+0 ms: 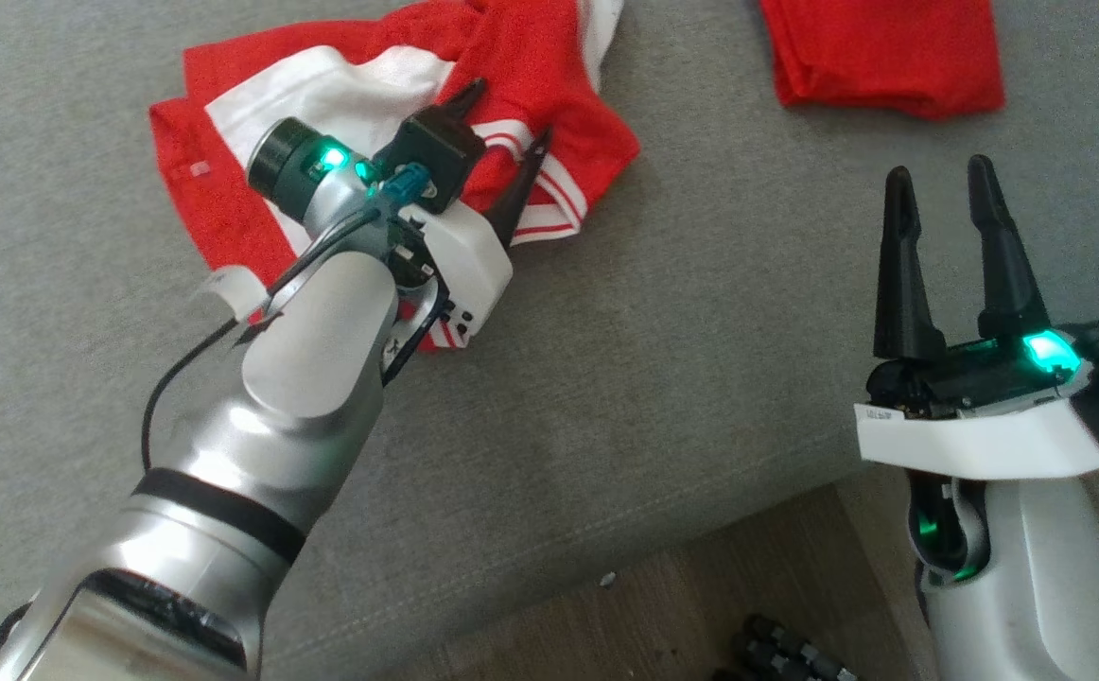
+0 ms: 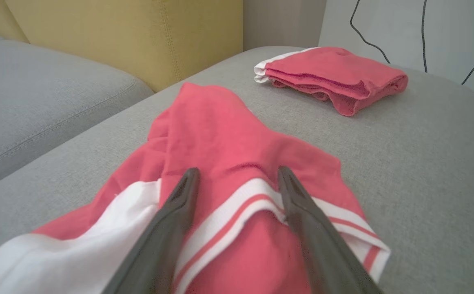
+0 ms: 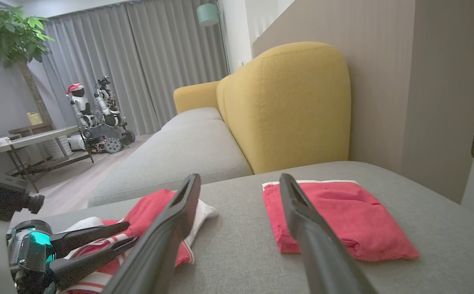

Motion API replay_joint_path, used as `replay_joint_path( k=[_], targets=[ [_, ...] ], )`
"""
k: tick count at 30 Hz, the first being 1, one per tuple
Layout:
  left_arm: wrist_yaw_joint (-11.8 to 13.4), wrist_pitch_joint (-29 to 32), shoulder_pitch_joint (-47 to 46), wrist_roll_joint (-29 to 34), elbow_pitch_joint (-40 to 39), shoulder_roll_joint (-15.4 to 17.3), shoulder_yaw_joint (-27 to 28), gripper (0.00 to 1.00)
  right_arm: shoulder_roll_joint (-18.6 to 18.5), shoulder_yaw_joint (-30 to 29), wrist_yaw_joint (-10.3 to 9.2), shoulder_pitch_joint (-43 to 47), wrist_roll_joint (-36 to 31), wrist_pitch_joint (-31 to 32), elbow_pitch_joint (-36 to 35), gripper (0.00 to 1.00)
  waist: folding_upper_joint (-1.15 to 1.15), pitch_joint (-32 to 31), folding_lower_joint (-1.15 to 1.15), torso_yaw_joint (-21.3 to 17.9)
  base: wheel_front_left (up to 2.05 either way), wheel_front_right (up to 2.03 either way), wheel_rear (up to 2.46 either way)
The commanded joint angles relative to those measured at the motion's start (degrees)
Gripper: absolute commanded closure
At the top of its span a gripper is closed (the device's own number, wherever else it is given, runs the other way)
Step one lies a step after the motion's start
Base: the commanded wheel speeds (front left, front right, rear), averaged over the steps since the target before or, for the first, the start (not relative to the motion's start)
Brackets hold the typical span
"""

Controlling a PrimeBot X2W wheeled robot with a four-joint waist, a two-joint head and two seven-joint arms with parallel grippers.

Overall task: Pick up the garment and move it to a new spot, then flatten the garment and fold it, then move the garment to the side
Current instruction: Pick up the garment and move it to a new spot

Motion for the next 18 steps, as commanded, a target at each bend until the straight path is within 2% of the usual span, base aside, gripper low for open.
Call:
replay_joint_path(
  k=[1,6,10,13,18],
  targets=[
    [0.8,-1.6,-2.8,-0.8,-1.1,0.2,1.0,0.0,0.3,1.2,0.25,-0.6,0.7,-0.4,-2.0,0.0,0.0,-0.9,0.0,1.5,0.0,0.0,0.0],
    [3.1,-3.2,-0.7,-4.3,-3.6,0.1,0.7,0.0,0.3,1.3,0.25,0.7,-0.7,-0.4,-0.3,0.0,0.0,-4.9,0.0,6.1,0.0,0.0,0.0],
    [7.0,-3.4,4.2,-7.3,-9.5,0.1,1.0,0.0,0.3,1.0,0.25,2.9,-2.3,-0.4,1.9,0.0,0.0,-9.7,0.0,11.6,0.0,0.0,0.0],
    [9.7,-3.4,9.3,-8.4,-14.0,0.1,3.1,0.0,0.3,1.3,0.25,4.3,-3.3,-0.4,3.4,0.0,0.0,-12.8,0.0,14.9,0.0,0.0,0.0],
    [11.4,-3.4,16.8,-8.4,-19.9,0.7,7.3,0.0,0.3,1.6,0.25,5.4,-3.9,-0.4,4.8,0.0,0.0,-16.1,0.0,18.1,0.0,0.0,0.0]
  ],
)
